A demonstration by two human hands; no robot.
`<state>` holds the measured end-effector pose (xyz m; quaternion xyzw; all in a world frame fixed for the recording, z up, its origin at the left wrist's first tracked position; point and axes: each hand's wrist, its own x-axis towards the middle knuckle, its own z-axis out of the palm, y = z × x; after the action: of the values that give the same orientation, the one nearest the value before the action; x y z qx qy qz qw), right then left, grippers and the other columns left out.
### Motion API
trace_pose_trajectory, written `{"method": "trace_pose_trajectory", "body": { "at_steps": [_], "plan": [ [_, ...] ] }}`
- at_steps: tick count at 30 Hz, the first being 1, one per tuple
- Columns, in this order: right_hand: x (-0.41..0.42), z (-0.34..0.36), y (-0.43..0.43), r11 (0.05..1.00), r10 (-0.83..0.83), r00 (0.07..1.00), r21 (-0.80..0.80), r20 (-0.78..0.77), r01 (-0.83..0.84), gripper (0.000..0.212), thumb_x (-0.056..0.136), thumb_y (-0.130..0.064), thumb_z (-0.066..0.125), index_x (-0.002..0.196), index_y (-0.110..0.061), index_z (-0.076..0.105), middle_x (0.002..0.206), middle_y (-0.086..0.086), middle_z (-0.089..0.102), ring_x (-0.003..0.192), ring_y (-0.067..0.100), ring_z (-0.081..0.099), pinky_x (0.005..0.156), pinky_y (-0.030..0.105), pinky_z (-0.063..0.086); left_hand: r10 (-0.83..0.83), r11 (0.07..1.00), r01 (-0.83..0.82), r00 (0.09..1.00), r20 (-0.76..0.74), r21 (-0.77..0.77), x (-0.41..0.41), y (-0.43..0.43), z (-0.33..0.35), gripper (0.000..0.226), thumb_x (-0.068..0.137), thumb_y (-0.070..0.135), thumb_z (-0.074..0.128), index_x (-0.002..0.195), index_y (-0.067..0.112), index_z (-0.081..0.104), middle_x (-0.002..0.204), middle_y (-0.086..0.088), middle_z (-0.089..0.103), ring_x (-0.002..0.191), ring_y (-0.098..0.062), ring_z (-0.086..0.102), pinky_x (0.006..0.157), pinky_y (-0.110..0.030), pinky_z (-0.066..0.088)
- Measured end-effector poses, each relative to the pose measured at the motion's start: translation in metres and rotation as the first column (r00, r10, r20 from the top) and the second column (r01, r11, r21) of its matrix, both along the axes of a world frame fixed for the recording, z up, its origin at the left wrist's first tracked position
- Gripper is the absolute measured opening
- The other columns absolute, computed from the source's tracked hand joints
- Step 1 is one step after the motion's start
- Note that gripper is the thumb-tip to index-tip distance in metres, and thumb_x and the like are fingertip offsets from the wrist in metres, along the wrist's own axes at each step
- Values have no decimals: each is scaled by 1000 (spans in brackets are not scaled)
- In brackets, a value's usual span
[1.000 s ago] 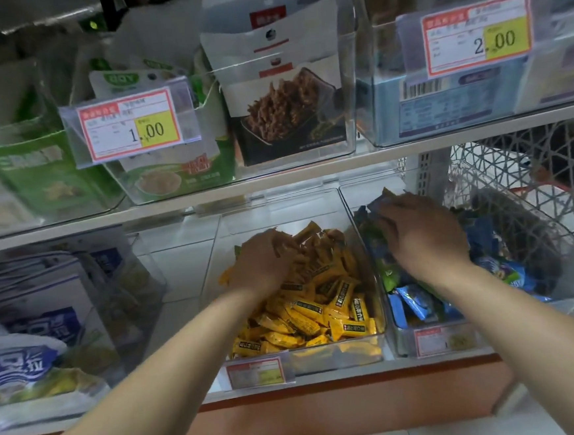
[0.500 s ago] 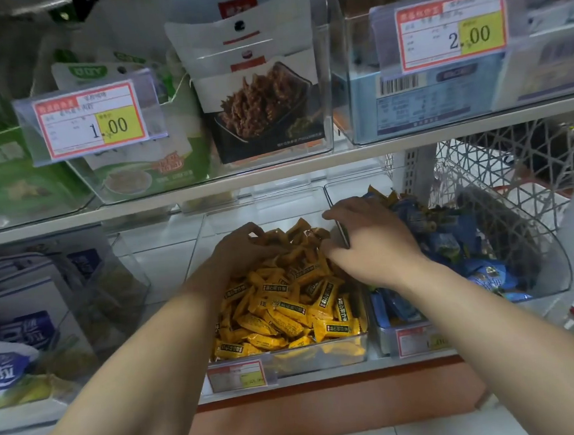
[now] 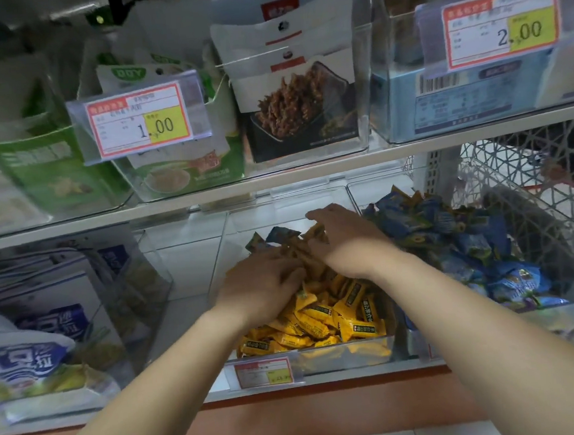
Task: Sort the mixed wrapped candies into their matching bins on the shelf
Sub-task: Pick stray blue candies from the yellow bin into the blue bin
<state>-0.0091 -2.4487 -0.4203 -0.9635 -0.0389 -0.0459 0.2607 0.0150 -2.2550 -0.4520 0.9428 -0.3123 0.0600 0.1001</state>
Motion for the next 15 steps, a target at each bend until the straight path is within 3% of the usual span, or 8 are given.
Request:
{"method": "trace_pose_trajectory", "body": {
  "at_steps": [2,4,5,6,8,10,12,15],
  "plan": [
    [6,-2,13,998,60,996,42,-72,-57,40,97,-37,48,137,-34,51,136,0,54,122,26,54,88,34,48,55,998,-57,996,76,33,-12,7,2,45,97,55,25,105,39,67,109,9,68,102,-19,61,83,-36,41],
    [7,-9,26,985,171,971,15,-167,-171,41,98,-42,44,138,-40,50,140,0,53,125,29,54,92,37,49,99,988,-101,995,24,116,-14,13,9,43,100,53,23,118,45,61,119,9,67,113,-19,59,112,-49,23],
    [7,-15,31,972,223,951,-24,-212,-233,42,99,-47,41,140,-45,46,150,-1,45,132,29,49,101,41,46,108,985,-103,994,-23,140,-12,16,15,41,99,54,24,123,48,57,121,9,66,116,-18,58,116,-52,15],
    [6,-20,33,958,251,939,-78,-235,-275,43,99,-52,36,142,-50,42,159,-3,33,139,29,41,108,44,40,113,986,-103,991,-75,128,-8,19,22,38,98,53,29,124,48,57,119,9,67,115,-17,58,115,-51,21],
    [4,-29,34,948,230,940,-160,-251,-275,46,99,-58,28,145,-56,32,166,-8,13,148,30,26,116,48,30,134,991,-133,979,-153,20,4,22,34,33,95,48,43,115,36,66,113,4,68,104,-18,61,93,-38,48],
    [1,-36,30,951,201,946,-180,-255,-250,49,99,-58,27,148,-57,22,167,-11,9,150,29,20,118,49,26,188,965,-215,966,-178,-149,25,16,40,31,91,43,51,110,26,69,113,2,67,98,-15,60,77,-28,47],
    [-2,-41,26,953,190,951,-187,-245,-238,51,99,-58,28,149,-57,16,166,-11,13,151,27,19,119,47,24,243,922,-299,941,-234,-245,48,-1,37,34,91,39,58,120,23,63,122,0,63,106,-16,58,82,-25,40],
    [-6,-46,23,953,183,961,-204,-207,-225,53,100,-57,30,151,-56,14,166,-13,13,152,24,16,119,46,18,390,854,-487,832,-394,-182,74,-31,20,57,90,39,62,135,9,43,131,-12,52,119,-28,52,88,-33,43]
  ]
}}
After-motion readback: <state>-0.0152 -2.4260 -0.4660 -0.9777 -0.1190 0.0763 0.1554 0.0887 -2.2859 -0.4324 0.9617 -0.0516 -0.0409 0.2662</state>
